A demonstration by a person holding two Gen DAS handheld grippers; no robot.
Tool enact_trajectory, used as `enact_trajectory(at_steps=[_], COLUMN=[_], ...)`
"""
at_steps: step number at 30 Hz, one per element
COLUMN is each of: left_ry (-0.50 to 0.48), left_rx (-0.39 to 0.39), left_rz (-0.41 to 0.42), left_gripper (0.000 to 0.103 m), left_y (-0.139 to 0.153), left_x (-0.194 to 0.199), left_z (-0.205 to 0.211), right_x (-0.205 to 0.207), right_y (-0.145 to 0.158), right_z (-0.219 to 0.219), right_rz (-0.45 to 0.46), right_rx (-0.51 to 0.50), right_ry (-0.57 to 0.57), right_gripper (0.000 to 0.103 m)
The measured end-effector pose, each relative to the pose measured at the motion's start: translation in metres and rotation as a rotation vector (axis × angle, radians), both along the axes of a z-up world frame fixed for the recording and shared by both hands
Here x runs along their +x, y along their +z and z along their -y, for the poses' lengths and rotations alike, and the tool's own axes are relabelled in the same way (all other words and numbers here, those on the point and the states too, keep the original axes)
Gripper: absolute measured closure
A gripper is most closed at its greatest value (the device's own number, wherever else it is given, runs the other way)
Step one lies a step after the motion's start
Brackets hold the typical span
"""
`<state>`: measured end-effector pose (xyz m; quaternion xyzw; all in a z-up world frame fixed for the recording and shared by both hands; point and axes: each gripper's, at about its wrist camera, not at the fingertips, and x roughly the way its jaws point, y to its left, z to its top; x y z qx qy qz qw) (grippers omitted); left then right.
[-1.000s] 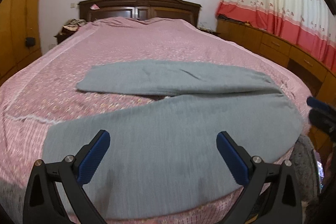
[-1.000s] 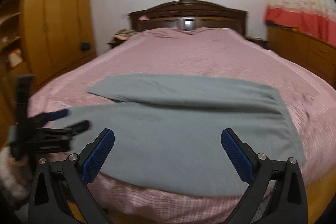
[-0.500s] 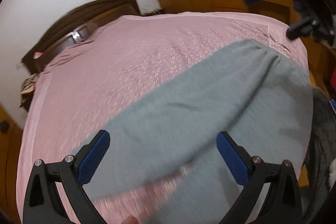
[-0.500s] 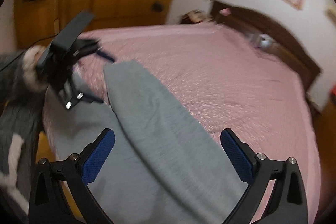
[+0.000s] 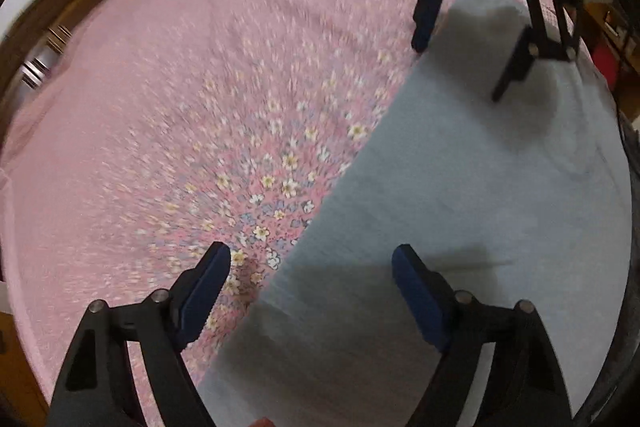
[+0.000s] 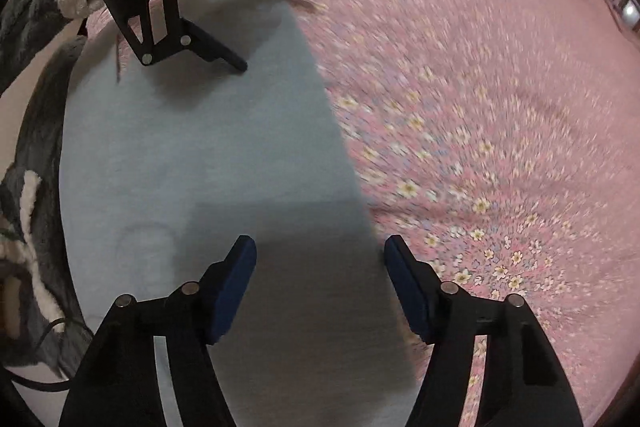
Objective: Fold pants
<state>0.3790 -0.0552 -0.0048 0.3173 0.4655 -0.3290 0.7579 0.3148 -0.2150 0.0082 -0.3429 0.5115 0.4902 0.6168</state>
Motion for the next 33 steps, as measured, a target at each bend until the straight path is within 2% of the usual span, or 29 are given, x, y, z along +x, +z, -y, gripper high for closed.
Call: enact_trajectory(at_steps=[3, 6, 8, 9, 10, 11, 12, 16, 19, 21, 23, 25, 26, 29, 32, 33], left_ry=[0.002, 0.002, 0.015, 0.018, 0.034, 0.048, 0.061, 0.045, 0.037, 0.043, 0.047, 0.052, 0.06, 0.075, 0.15, 0.166], left_rx=[-0.002, -0.002, -0.013, -0.038, -0.063, -0.079, -0.098, -0.091, -0.092, -0.094, -0.074, -0.055, -0.047, -0.028, -0.048, -0.062], left_rz=[-0.1, -0.14, -0.183, -0.206, -0.202, -0.203, -0.207, -0.171, -0.109, -0.037, 0.059, 0.117, 0.168, 0.26, 0.345, 0.355], left_gripper=[0.016, 0.016, 0.022, 0.043, 0.08, 0.098, 0.1, 0.101, 0.101, 0.101, 0.101, 0.101, 0.101, 0.101, 0.101, 0.101], left_y=[-0.017, -0.027, -0.028, -0.025, -0.018, -0.012, -0.006, 0.011, 0.03, 0.044, 0.056, 0.068, 0.073, 0.076, 0.079, 0.075], left_x=[0.014, 0.022, 0.026, 0.028, 0.03, 0.037, 0.036, 0.015, -0.009, -0.032, -0.065, -0.091, -0.115, -0.166, -0.234, -0.248], left_z=[-0.001, 0.002, 0.001, -0.001, -0.004, -0.008, -0.012, -0.022, -0.03, -0.033, -0.031, -0.03, -0.029, -0.021, -0.024, -0.021], right_x=[0.019, 0.029, 0.036, 0.041, 0.048, 0.057, 0.056, 0.034, 0.005, -0.03, -0.075, -0.124, -0.141, -0.215, -0.278, -0.292], right_y=[-0.012, -0.019, -0.017, -0.015, -0.012, -0.006, 0.002, 0.035, 0.06, 0.079, 0.076, 0.083, 0.083, 0.072, 0.053, 0.049], right_z=[0.01, 0.014, 0.018, 0.02, 0.022, 0.021, 0.022, 0.024, 0.02, 0.019, 0.025, 0.022, 0.02, 0.018, 0.018, 0.019], right_rz=[-0.054, -0.111, -0.133, -0.138, -0.149, -0.155, -0.14, -0.019, 0.101, 0.25, 0.391, 0.565, 0.631, 0.908, 1.072, 1.095], right_rx=[-0.013, -0.003, 0.013, 0.018, 0.021, 0.024, 0.03, 0.012, 0.008, -0.017, -0.043, -0.088, -0.109, -0.204, -0.232, -0.234], right_ry=[-0.023, -0.05, -0.084, -0.119, -0.154, -0.167, -0.162, -0.122, -0.088, -0.036, 0.024, 0.095, 0.12, 0.238, 0.312, 0.317], right_gripper=[0.035, 0.037, 0.043, 0.056, 0.077, 0.088, 0.098, 0.099, 0.099, 0.099, 0.1, 0.1, 0.1, 0.1, 0.1, 0.1])
